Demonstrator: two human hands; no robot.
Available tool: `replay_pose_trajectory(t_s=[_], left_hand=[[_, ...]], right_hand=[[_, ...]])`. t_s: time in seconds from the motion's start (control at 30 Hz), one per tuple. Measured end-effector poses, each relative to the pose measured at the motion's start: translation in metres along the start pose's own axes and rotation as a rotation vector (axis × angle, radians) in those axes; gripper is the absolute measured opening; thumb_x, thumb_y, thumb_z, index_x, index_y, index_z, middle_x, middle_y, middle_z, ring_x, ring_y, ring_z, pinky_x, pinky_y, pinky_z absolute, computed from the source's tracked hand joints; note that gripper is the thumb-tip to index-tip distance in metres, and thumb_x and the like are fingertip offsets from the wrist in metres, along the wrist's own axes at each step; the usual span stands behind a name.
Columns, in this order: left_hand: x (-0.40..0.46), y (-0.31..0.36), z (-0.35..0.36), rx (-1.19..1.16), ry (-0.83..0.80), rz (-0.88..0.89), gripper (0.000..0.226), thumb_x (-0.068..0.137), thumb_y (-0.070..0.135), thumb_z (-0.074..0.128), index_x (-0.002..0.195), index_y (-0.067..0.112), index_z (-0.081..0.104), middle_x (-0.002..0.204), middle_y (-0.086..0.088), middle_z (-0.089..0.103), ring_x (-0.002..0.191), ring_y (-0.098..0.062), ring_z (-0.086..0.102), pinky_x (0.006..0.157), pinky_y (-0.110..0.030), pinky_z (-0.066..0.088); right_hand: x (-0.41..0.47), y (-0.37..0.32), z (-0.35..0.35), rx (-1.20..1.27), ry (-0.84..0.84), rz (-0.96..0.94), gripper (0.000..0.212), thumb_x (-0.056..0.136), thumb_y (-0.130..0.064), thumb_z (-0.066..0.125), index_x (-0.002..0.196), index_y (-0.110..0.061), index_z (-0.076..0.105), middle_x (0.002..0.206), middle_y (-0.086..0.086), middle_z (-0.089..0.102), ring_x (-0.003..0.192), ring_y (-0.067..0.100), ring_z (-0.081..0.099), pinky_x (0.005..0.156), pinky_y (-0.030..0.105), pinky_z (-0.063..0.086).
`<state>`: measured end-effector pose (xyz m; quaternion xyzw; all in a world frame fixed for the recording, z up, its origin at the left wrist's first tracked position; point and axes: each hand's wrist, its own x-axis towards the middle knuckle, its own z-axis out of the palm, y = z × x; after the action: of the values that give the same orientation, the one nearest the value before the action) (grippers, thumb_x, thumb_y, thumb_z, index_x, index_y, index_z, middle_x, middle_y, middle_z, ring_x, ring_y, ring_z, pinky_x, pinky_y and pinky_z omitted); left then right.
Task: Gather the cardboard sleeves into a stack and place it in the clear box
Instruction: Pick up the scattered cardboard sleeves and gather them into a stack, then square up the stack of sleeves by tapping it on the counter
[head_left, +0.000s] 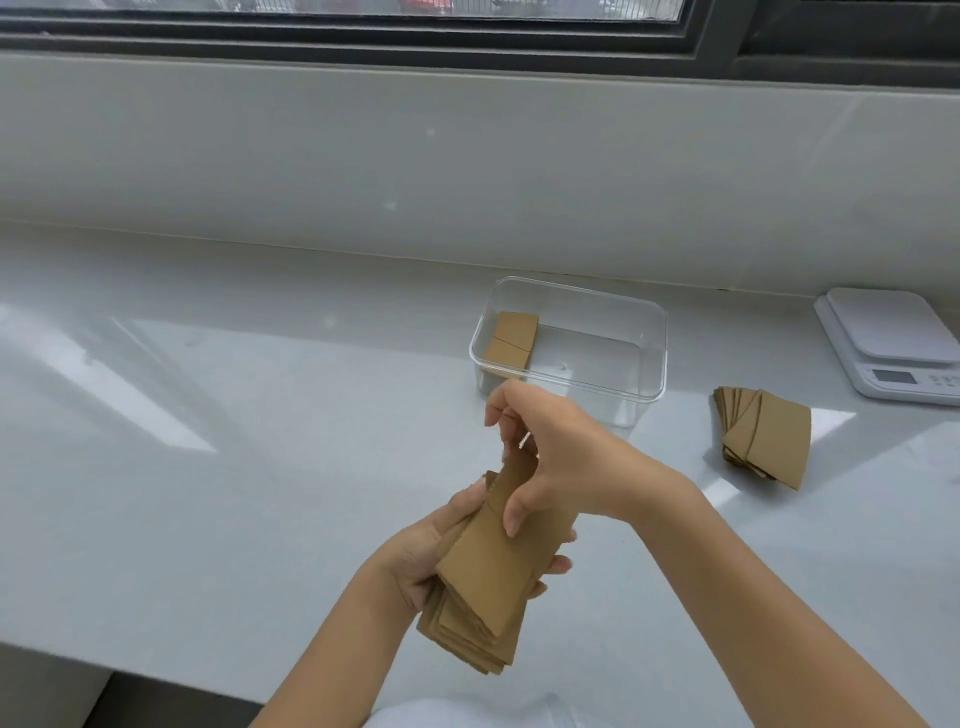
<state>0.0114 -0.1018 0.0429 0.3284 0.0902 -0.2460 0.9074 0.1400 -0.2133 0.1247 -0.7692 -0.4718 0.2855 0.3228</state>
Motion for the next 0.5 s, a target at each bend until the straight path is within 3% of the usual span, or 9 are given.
replay_pose_trajectory(t_s=[0.1,0.2,0.27,0.33,0.43,0.5], left_hand=[[0.0,-0.001,-0.004,-0.013,-0.083,0.046,0.07,0.076,0.041,0.071,0.136,0.014,0.046,0.13,-0.017,0.058,0.113,-0.028,0.059,0.091,-0.039,0.05],[0.0,0.003,-0.007,-0.151,-0.067,0.109,0.096,0.07,0.024,0.079,0.145,0.015,0.019,0.111,-0.02,0.064,0.095,-0.031,0.066,0.08,-0.042,0.054],[-0.001,0.008,-0.005,-0.145,0.037,0.185,0.099,0.056,0.024,0.088,0.139,0.013,0.035,0.098,-0.016,0.067,0.082,-0.028,0.068,0.068,-0.04,0.057],[-0.002,0.012,-0.003,-0.101,0.175,0.293,0.082,0.045,0.027,0.092,0.121,0.021,0.062,0.1,-0.013,0.069,0.08,-0.026,0.068,0.067,-0.04,0.057],[0.0,0.021,-0.003,-0.114,0.337,0.513,0.078,0.044,0.026,0.092,0.116,0.036,0.063,0.108,-0.009,0.069,0.092,-0.026,0.067,0.075,-0.044,0.057],[-0.002,0.028,-0.001,-0.089,0.399,0.635,0.077,0.046,0.026,0.092,0.115,0.038,0.061,0.108,-0.007,0.068,0.098,-0.023,0.066,0.078,-0.044,0.056]], right_hand=[[-0.001,0.002,0.005,-0.008,0.04,-0.037,0.077,0.053,-0.025,0.093,0.111,-0.035,0.044,0.107,-0.012,0.047,0.097,0.004,0.052,0.079,0.02,0.054],[-0.002,0.011,0.01,0.023,0.113,-0.036,0.071,0.058,-0.031,0.089,0.117,-0.032,0.049,0.114,-0.014,0.045,0.101,-0.001,0.05,0.079,0.008,0.045],[-0.003,0.016,0.016,0.031,0.169,-0.013,0.06,0.064,-0.033,0.086,0.113,-0.033,0.051,0.115,-0.015,0.047,0.102,-0.005,0.048,0.08,0.008,0.04],[-0.005,0.019,0.026,0.08,0.244,0.067,0.051,0.073,-0.032,0.079,0.114,-0.031,0.05,0.119,-0.013,0.049,0.107,0.002,0.05,0.086,0.014,0.04],[-0.01,0.02,0.042,0.513,0.36,0.323,0.036,0.083,-0.035,0.069,0.11,-0.028,0.048,0.123,-0.002,0.053,0.106,0.014,0.059,0.089,0.03,0.051],[-0.016,0.024,0.05,1.04,0.182,0.502,0.049,0.08,-0.05,0.064,0.115,-0.019,0.051,0.121,0.013,0.058,0.1,0.027,0.065,0.085,0.042,0.056]])
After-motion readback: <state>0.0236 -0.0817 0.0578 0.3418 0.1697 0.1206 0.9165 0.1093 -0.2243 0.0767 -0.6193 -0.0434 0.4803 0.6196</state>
